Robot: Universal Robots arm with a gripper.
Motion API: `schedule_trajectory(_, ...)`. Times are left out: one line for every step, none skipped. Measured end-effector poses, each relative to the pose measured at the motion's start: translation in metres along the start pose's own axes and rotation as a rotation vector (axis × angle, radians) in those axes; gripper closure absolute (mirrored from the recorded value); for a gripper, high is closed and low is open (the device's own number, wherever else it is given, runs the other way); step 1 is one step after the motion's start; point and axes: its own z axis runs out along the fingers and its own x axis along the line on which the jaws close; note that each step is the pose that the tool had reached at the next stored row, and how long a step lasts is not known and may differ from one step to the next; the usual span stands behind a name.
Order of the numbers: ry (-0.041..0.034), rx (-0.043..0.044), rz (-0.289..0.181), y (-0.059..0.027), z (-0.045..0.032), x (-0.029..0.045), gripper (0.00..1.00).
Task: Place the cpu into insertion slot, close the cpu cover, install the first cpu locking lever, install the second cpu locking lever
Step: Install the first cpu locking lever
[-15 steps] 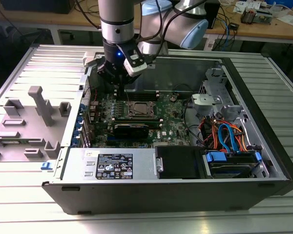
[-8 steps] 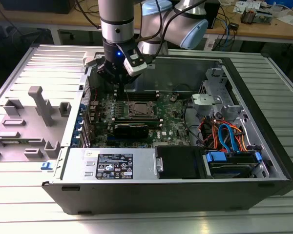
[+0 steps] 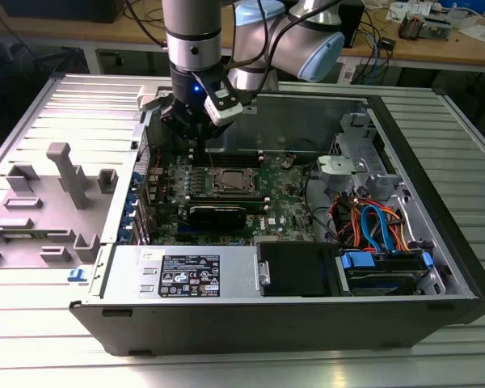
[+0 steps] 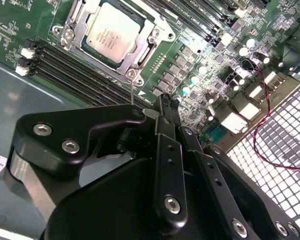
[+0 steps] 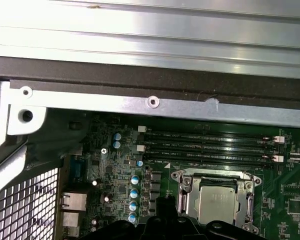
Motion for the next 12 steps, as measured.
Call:
schedule_trajectory(0.0, 0.0, 0.0, 0.0007, 0.0, 0.0, 0.89)
schedule_trajectory(0.0, -0.0001, 0.0, 0.0015, 0.0, -0.0001, 0.89)
schedule_trajectory(0.0001, 0.0001, 0.0, 0.0025, 0.0, -0.0002, 0.89)
schedule_trajectory(0.0001, 0.0001, 0.0, 0.0046, 0.0, -0.0003, 0.89)
schedule_trajectory(0.0, 0.0001, 0.0, 0.0063, 0.0, -0.0005, 0.89)
schedule_trajectory(0.0001, 0.0001, 0.0, 0.0073, 0.0, -0.0005, 0.89)
schedule_trajectory(0.0001, 0.0001, 0.0, 0.0088, 0.0001, -0.0007, 0.89)
schedule_trajectory(0.0, 0.0001, 0.0, 0.0095, 0.0001, -0.0007, 0.89)
schedule_trajectory(0.0, 0.0001, 0.0, 0.0099, 0.0002, -0.0008, 0.89)
schedule_trajectory(0.0, 0.0, 0.0, 0.0105, 0.0002, -0.001, 0.89)
schedule_trajectory(0.0, -0.0001, 0.0, 0.0108, 0.0003, -0.001, 0.89)
schedule_trajectory(0.0, -0.0003, 0.0, 0.0112, 0.0003, -0.0012, 0.89)
